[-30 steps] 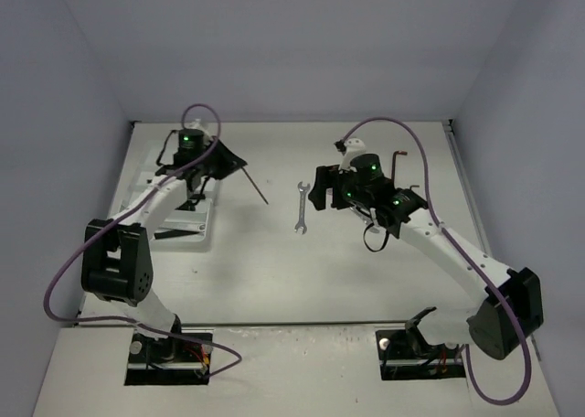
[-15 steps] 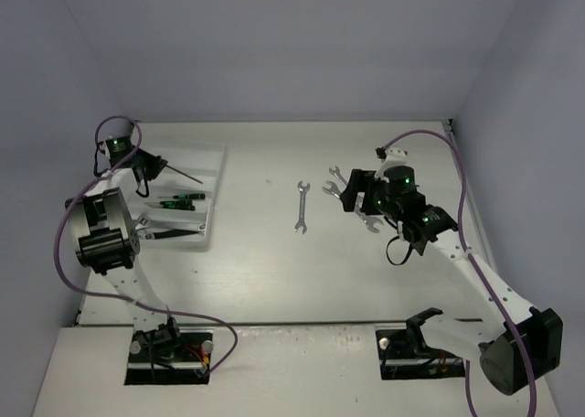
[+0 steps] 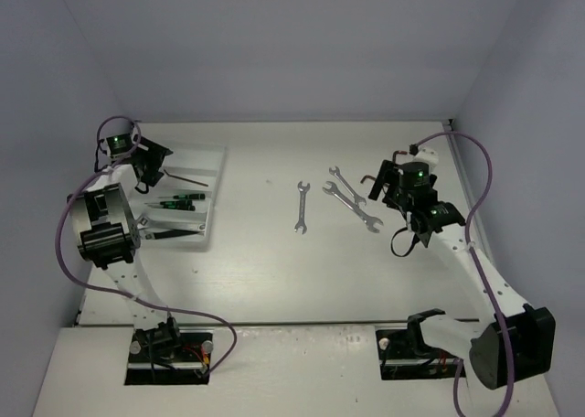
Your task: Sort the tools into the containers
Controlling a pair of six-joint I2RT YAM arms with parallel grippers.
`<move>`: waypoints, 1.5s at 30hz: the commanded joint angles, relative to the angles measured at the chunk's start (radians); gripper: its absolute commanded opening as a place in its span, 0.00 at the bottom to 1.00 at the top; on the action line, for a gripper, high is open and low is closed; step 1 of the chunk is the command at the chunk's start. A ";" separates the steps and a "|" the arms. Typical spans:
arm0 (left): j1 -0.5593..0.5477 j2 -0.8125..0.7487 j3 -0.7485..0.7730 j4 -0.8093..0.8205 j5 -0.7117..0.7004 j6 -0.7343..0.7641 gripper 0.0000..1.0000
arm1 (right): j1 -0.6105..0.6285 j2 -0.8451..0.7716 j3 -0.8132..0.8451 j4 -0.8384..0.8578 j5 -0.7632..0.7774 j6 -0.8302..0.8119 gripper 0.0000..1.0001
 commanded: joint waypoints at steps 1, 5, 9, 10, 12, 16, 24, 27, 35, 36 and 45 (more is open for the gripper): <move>-0.005 -0.216 0.066 -0.149 0.024 0.106 0.71 | -0.107 0.105 0.016 0.004 0.173 0.073 0.79; -0.050 -0.325 0.071 -0.316 0.012 0.234 0.71 | -0.145 0.259 0.060 0.002 0.246 0.074 0.79; -0.131 -0.449 0.008 -0.360 -0.005 0.285 0.71 | -0.174 0.416 0.171 0.020 0.218 0.046 0.76; -0.162 -0.463 0.009 -0.384 -0.002 0.301 0.71 | -0.176 0.463 0.200 0.031 0.198 0.030 0.75; -0.221 -0.474 0.020 -0.422 0.001 0.355 0.71 | -0.177 0.538 0.279 0.042 0.162 -0.016 0.73; -0.331 -0.507 -0.006 -0.450 0.019 0.397 0.71 | -0.188 0.704 0.441 0.057 0.153 -0.074 0.69; -0.408 -0.557 -0.102 -0.509 0.087 0.473 0.71 | -0.225 0.994 0.658 0.058 0.085 -0.095 0.59; -0.411 -0.569 -0.130 -0.518 0.094 0.477 0.71 | -0.229 1.037 0.681 0.060 0.084 -0.092 0.56; -0.439 -0.549 -0.140 -0.519 0.126 0.484 0.71 | -0.235 1.090 0.704 0.058 0.073 -0.116 0.08; -0.443 -0.546 -0.132 -0.518 0.127 0.484 0.71 | -0.233 1.089 0.699 0.058 0.074 -0.117 0.01; -0.499 -0.492 -0.019 -0.515 0.175 0.495 0.71 | -0.190 0.987 0.718 0.065 0.081 -0.311 0.00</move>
